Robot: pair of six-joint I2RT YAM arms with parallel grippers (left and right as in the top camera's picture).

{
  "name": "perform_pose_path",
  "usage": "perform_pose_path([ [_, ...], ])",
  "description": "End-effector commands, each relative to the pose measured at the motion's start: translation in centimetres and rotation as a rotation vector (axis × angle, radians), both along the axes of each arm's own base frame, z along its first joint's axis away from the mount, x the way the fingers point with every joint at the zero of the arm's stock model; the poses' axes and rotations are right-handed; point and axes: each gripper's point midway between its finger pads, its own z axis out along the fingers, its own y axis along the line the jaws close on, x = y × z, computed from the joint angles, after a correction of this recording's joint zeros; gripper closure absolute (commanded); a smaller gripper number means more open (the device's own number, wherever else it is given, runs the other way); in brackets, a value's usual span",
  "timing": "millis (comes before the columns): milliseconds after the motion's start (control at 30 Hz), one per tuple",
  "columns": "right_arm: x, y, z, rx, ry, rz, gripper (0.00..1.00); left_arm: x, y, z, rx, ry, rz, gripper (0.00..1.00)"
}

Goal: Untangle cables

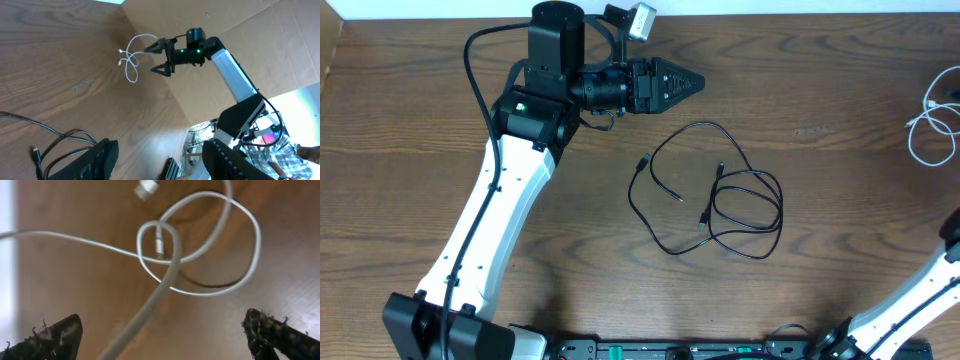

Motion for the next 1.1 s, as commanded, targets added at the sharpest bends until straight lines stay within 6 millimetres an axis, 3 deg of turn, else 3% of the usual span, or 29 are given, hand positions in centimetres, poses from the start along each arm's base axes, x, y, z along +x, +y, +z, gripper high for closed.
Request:
perform_pose_path([
  [0, -1.7, -0.5, -1.0, -0.149, 0.141, 0.078, 0.01, 0.1, 0.1, -0.3, 0.008, -0.018, -0.002, 0.41],
  [200, -2.1, 2.2, -1.2, -0.165, 0.156, 0.343, 0.01, 0.1, 0.1, -0.3, 0.008, -0.018, -0.002, 0.41],
  [400, 1.0, 10.6, 1.0, -0.080, -0.211, 0.895, 0.01, 0.2, 0.1, -0.4, 0.009, -0.017, 0.001, 0.41],
  [567, 2.2, 14.0, 1.4, -0.138, -0.319, 1.138, 0.04, 0.1, 0.1, -0.4, 0.010, -0.014, 0.001, 0.41],
  [867, 4.6, 18.5, 4.2, 0.000, -0.522, 1.089, 0.01, 0.1, 0.1, -0.8, 0.029, -0.043, -0.007, 0.41],
  [933, 4.9, 19.0, 4.4, 0.017, -0.512, 1.068, 0.01, 0.4, 0.5, -1.9, 0.076, -0.026, 0.030, 0.41],
  [1067, 5.4, 19.4, 4.6, 0.088, -0.446, 0.939, 0.01, 1.2, 2.6, -6.2, 0.281, -0.008, 0.132, 0.41],
])
